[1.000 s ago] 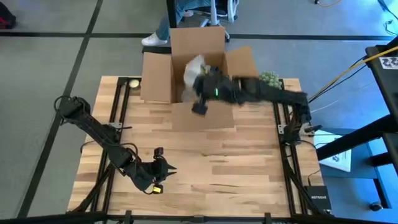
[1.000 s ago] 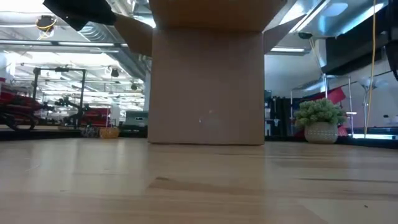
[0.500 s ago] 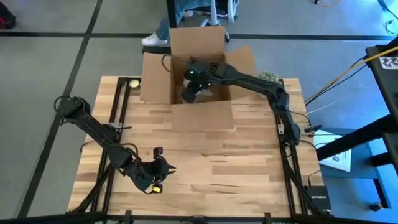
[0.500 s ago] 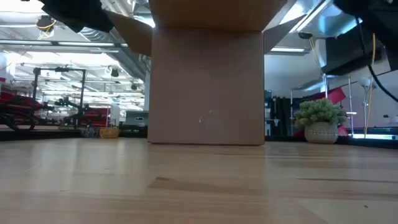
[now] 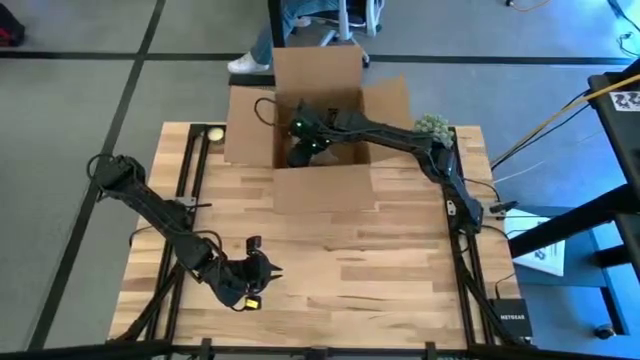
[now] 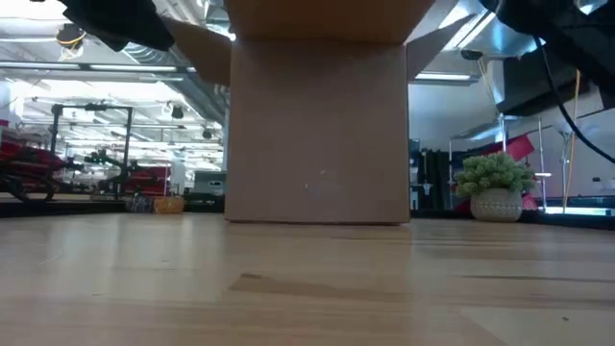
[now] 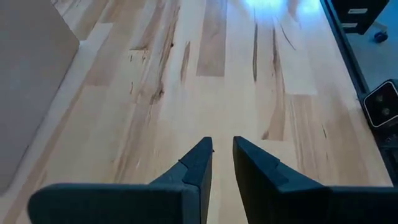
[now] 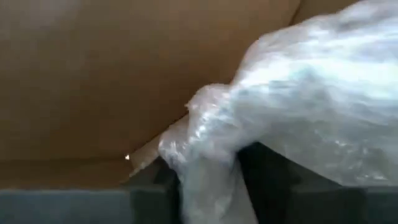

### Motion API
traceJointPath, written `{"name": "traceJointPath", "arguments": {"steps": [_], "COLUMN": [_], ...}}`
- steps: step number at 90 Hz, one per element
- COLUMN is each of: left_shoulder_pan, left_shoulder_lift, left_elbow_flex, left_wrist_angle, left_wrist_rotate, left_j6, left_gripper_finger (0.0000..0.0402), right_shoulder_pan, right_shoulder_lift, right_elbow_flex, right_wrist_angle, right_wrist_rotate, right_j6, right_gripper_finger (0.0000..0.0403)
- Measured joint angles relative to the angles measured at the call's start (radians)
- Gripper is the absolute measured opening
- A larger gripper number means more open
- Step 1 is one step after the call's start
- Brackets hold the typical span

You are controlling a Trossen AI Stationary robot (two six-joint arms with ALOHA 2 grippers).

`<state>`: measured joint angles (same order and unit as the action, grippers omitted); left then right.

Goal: Wrap mug
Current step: Put the white wrapped mug into the box, then return to Home Position

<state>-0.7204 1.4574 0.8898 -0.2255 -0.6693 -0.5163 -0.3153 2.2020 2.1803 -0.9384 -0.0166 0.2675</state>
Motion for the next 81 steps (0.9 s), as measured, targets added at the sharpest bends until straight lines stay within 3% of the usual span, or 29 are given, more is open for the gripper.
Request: {"name": "traceJointPath", "arguments": {"steps": [14,28,51,70,81], "left_shoulder_pan": [0.0,0.0,0.0,0.008,0.025], "left_shoulder_lift": [0.0,0.0,-0.019,-0.146,-0.238], "left_elbow_flex": [0.0,0.0,0.0,0.0,0.0], "left_wrist_angle": [0.001,0.002,0.001,-0.038,-0.128], "left_wrist_rotate": [0.0,0.0,0.005,0.063,0.076], "left_j6": [0.0,-0.001,0.024,0.133,0.136], "left_gripper_finger": [0.0049,0.0049,0.0049,0.0026,0.0004], "right_shoulder_pan": [0.002,0.037,0.138,0.259,0.347], "right_shoulder_lift": [-0.056,-0.151,-0.352,-0.506,-0.599], "right_elbow_flex": [-0.001,-0.001,-0.001,-0.003,-0.094], "right_wrist_angle": [-0.025,-0.062,-0.184,-0.329,-0.329], "right_wrist_rotate": [-0.009,0.004,0.125,0.2,0.202], "right_j6": [-0.057,-0.094,-0.163,-0.167,-0.163], "right_gripper_finger": [0.0207,0.0215,0.0186,0.0153,0.0126]}}
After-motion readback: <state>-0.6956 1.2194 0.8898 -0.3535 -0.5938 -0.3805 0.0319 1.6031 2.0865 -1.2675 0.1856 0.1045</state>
